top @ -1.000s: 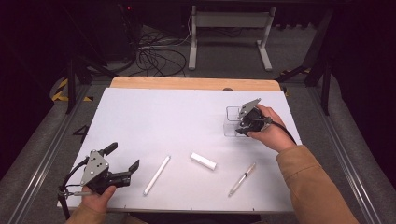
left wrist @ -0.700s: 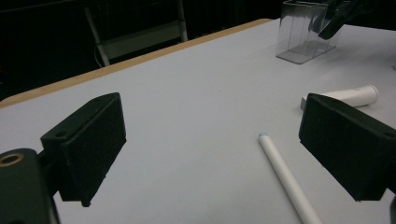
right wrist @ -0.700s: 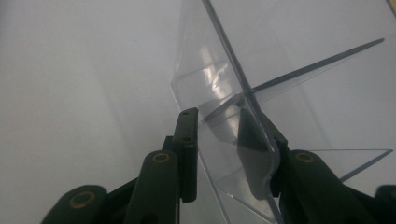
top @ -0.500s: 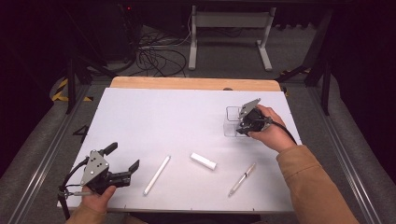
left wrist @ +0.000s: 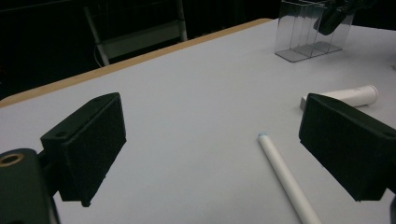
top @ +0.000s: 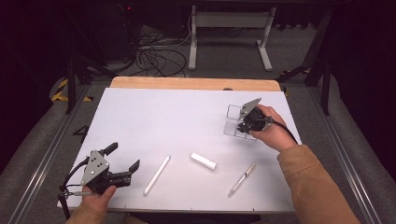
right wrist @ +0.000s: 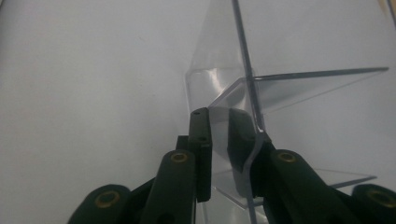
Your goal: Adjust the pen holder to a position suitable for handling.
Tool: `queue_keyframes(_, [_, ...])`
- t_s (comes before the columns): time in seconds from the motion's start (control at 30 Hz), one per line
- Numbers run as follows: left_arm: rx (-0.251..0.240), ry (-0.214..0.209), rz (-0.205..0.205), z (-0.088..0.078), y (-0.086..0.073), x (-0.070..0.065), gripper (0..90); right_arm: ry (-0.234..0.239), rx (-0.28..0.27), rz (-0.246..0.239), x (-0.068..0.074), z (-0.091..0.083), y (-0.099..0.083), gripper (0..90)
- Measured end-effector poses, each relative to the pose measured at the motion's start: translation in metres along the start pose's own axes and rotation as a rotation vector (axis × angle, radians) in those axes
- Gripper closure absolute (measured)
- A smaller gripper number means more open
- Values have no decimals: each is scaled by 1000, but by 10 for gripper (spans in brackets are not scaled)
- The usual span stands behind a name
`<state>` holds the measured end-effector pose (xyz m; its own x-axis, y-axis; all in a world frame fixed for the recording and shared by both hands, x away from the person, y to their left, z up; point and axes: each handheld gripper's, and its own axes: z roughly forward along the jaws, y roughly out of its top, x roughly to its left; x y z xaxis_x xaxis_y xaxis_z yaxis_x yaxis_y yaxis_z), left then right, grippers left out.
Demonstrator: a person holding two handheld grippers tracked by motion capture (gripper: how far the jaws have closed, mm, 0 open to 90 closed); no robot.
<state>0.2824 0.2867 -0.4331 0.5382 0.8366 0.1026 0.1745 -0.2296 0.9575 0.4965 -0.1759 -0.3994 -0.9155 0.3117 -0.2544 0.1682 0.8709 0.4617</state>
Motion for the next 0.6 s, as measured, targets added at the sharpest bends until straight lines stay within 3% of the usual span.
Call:
queue_keyframes(0.23, [3, 0, 1, 0, 0, 0, 82, 16, -12, 4, 3, -5, 6, 846])
queue_keyframes(0.47, [3, -1, 1, 0, 0, 0, 82, 32, -49, -39, 9, -14, 28, 845])
queue_keyframes(0.6, [-1, 0, 0, 0, 0, 0, 82, 46, -62, -87, 14, -16, 45, 843])
